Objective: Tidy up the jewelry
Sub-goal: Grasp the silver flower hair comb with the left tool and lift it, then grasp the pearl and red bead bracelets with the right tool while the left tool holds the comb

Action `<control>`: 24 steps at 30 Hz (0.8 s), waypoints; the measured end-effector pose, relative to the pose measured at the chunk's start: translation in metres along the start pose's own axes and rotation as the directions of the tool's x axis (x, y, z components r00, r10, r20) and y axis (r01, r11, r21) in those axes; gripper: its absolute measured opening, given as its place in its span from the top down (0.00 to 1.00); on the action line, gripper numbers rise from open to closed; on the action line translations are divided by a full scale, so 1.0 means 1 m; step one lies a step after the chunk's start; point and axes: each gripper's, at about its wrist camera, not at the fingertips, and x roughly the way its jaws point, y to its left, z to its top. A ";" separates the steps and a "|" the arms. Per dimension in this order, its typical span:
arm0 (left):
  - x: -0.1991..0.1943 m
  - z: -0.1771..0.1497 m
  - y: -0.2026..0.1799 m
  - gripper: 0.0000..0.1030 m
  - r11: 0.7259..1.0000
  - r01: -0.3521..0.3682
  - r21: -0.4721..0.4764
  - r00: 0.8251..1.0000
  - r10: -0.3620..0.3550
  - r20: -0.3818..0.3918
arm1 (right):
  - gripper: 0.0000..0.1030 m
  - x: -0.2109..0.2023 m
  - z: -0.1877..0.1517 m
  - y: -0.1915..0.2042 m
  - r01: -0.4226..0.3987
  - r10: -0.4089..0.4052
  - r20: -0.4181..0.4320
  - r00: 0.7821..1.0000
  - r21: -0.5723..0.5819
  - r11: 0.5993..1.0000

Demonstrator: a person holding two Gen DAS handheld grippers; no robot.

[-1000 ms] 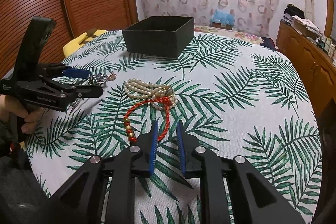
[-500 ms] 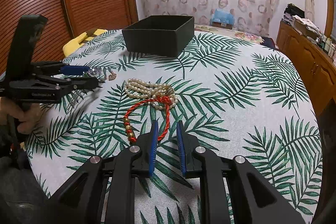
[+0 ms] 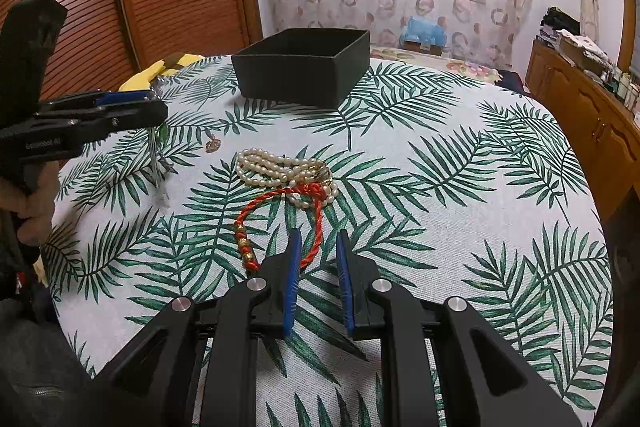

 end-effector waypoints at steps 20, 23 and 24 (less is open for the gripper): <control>-0.021 0.023 0.018 0.44 0.999 -0.033 -0.025 0.995 0.035 0.092 | 0.81 -0.004 0.007 0.001 -0.009 0.009 0.013 1.000 -0.015 1.000; -0.022 0.026 0.022 0.44 0.999 -0.033 -0.033 0.995 0.036 0.098 | 0.81 -0.005 0.018 0.004 -0.011 0.012 0.025 1.000 -0.034 0.999; -0.022 0.027 0.023 0.44 0.999 -0.035 -0.034 0.994 0.038 0.099 | 0.81 -0.004 0.021 0.004 -0.014 0.015 0.026 1.000 -0.039 0.999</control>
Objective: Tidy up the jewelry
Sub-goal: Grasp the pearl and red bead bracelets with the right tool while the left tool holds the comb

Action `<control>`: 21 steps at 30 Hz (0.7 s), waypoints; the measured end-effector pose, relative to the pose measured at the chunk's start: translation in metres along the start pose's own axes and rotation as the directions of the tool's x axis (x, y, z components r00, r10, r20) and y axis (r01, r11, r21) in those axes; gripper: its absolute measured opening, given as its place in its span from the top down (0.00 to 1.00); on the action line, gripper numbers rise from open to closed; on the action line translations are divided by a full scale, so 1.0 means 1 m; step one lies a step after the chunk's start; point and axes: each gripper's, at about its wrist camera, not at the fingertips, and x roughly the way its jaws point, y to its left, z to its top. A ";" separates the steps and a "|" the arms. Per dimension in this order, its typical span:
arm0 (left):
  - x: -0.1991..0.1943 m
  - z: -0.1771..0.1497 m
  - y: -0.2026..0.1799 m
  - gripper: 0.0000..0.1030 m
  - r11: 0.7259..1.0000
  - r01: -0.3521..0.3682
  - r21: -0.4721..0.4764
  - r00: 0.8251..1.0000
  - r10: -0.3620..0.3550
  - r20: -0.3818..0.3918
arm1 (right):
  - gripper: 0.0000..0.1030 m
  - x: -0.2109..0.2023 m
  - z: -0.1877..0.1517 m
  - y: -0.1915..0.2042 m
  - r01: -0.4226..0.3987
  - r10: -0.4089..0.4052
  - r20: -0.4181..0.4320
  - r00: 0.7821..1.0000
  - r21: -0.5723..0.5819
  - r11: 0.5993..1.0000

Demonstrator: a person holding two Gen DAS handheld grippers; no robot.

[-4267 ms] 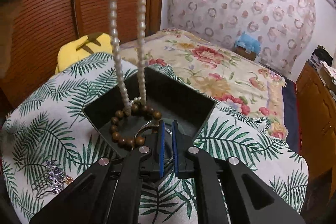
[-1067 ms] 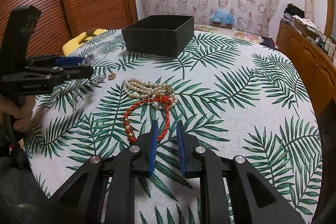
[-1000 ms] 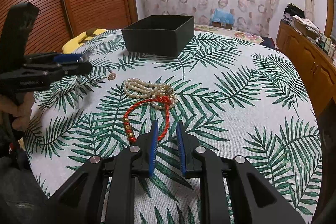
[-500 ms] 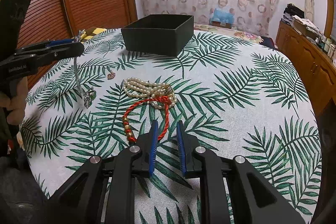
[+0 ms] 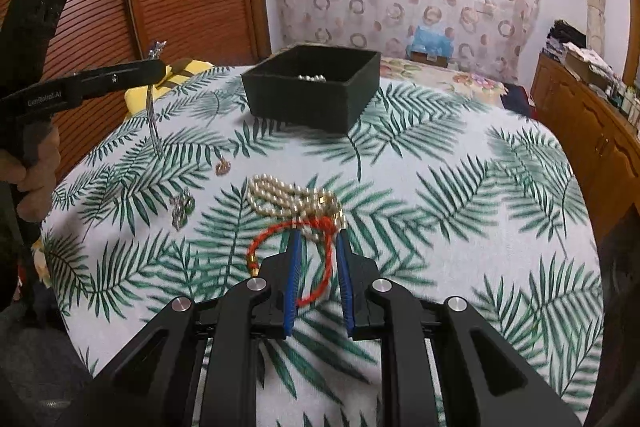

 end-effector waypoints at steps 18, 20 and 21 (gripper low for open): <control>0.006 -0.004 0.001 0.44 1.000 0.004 -0.008 1.000 -0.004 -0.010 | 0.81 0.058 0.046 0.031 -0.075 0.059 -0.110 0.992 -0.146 0.986; 0.006 -0.005 0.001 0.44 1.000 0.004 -0.008 1.000 -0.004 -0.012 | 0.81 0.066 0.048 0.033 -0.071 0.050 -0.127 0.991 -0.162 0.984; 0.006 -0.006 0.002 0.44 1.000 0.004 -0.008 1.000 -0.004 -0.013 | 0.81 0.069 0.049 0.032 -0.067 0.044 -0.138 0.989 -0.165 0.984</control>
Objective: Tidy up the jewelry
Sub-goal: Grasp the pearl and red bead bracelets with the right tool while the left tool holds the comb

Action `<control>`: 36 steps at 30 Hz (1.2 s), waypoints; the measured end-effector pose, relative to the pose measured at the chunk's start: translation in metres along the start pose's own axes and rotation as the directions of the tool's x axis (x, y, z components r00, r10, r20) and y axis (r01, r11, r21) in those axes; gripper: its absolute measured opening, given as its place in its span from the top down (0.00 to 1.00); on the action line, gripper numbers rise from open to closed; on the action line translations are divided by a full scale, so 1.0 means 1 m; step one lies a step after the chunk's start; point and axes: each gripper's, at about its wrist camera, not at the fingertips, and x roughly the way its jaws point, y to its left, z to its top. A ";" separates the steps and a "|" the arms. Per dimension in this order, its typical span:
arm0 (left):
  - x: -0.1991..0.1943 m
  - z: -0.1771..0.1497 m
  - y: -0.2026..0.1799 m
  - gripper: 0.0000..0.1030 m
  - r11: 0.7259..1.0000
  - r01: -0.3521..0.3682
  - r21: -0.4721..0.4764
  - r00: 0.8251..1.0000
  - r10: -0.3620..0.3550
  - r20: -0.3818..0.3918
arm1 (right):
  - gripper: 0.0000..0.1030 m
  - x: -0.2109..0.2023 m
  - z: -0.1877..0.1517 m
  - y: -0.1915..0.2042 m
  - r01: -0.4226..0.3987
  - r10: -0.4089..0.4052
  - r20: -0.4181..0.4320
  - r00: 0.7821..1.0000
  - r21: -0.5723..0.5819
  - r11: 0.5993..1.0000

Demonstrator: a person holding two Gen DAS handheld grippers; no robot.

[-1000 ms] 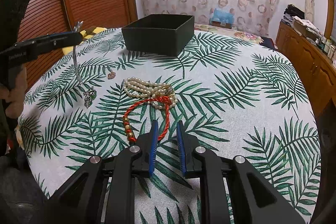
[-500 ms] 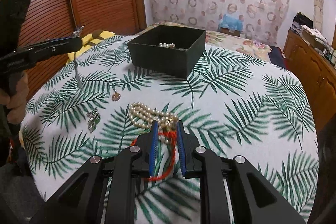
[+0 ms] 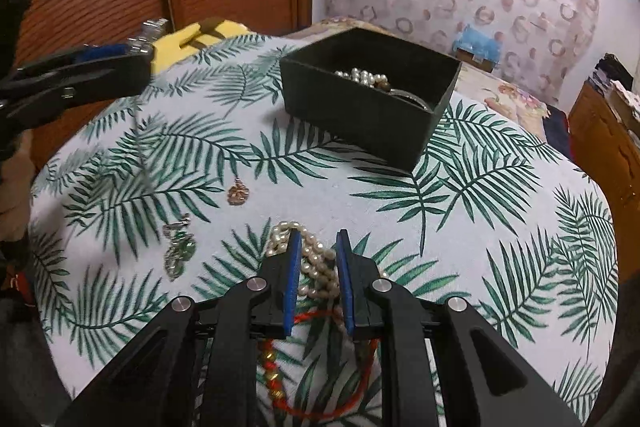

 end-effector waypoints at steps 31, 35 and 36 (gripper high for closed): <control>0.000 -0.008 0.006 0.44 1.000 0.003 0.000 1.000 -0.003 -0.002 | 0.94 0.005 0.015 0.000 -0.032 0.030 -0.016 0.999 -0.098 0.995; 0.001 -0.005 0.007 0.44 1.000 0.001 0.002 1.000 -0.001 0.002 | 0.94 -0.025 0.027 -0.007 -0.007 0.012 0.076 0.997 -0.068 0.998; 0.000 -0.003 0.007 0.44 1.000 0.001 0.002 1.000 -0.001 0.003 | 0.94 -0.031 0.030 -0.009 -0.001 0.007 0.091 0.996 -0.064 0.998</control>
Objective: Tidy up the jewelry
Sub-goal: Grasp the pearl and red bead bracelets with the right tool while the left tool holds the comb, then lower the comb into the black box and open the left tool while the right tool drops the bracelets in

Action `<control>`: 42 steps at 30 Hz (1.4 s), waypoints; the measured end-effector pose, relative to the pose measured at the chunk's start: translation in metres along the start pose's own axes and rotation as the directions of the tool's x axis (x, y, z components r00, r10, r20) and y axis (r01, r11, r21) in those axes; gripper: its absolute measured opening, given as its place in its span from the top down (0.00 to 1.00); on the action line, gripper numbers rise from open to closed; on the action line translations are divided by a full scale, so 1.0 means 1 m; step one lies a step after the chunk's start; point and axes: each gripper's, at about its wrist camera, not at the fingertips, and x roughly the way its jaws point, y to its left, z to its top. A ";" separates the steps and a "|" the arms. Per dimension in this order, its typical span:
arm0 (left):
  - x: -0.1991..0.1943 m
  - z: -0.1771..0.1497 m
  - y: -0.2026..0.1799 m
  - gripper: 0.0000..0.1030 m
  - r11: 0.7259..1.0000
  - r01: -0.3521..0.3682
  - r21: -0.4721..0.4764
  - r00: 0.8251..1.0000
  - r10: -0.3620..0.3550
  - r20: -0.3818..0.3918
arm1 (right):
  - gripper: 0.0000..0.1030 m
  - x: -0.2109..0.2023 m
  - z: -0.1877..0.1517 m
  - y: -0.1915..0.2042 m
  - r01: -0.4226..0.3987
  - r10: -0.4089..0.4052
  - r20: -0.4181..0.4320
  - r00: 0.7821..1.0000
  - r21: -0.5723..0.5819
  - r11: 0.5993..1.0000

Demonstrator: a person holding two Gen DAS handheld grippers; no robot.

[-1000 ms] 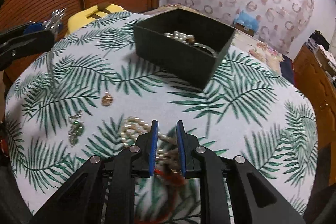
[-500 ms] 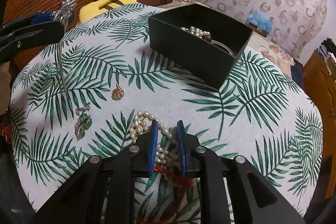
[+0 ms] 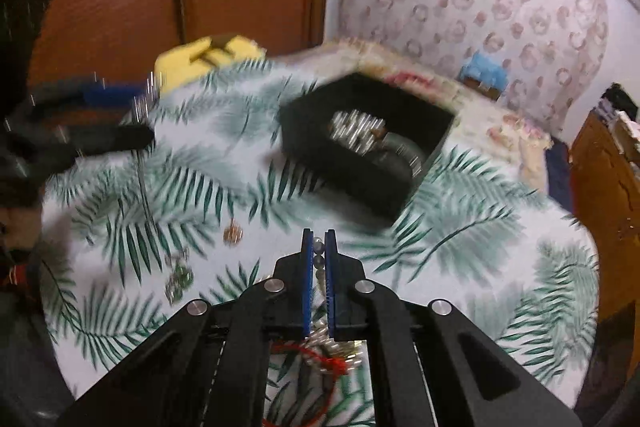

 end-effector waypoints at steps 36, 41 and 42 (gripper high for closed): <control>0.019 0.086 0.000 0.44 0.999 0.018 0.032 0.995 -0.021 0.094 | 0.94 -0.111 0.135 -0.057 0.102 -0.102 0.355 0.929 0.020 0.995; 0.035 0.096 0.006 0.44 1.000 0.020 0.023 0.996 -0.022 0.084 | 0.94 -0.102 0.159 -0.068 0.101 -0.097 0.372 0.923 0.009 0.995; 0.040 0.097 0.009 0.44 1.000 0.020 0.019 0.997 -0.022 0.079 | 0.94 -0.098 0.162 -0.071 0.097 -0.094 0.375 0.922 0.011 0.995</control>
